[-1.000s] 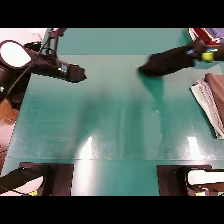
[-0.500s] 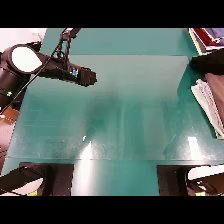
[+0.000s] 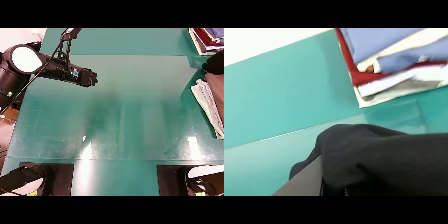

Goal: Fold the shirts.

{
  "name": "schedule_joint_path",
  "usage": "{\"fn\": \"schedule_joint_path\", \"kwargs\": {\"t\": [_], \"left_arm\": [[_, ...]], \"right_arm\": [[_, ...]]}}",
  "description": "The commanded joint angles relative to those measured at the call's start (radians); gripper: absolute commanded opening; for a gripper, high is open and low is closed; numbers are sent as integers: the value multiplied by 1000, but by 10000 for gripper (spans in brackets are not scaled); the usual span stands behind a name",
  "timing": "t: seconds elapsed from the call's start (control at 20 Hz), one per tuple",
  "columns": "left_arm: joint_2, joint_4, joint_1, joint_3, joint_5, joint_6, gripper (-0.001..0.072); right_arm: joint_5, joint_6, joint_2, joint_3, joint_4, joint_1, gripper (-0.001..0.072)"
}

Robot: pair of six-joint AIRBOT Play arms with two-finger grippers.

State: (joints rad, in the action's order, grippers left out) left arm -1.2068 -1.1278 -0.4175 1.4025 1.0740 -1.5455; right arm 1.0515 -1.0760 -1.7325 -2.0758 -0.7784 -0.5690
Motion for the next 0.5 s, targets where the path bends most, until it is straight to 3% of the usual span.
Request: {"fn": "schedule_joint_path", "kwargs": {"t": [0.0, 0.1, 0.45], "left_arm": [[1, 0, 0, 0, -1, 0, 20], [1, 0, 0, 0, -1, 0, 21], [1, -1, 0, 0, 0, 8, 20]], "right_arm": [[43, 83, 69, 14, 4, -32, 20], [50, 137, 134, 87, 23, -47, 20], [193, 143, 280, 264, 49, -169, 20]]}}
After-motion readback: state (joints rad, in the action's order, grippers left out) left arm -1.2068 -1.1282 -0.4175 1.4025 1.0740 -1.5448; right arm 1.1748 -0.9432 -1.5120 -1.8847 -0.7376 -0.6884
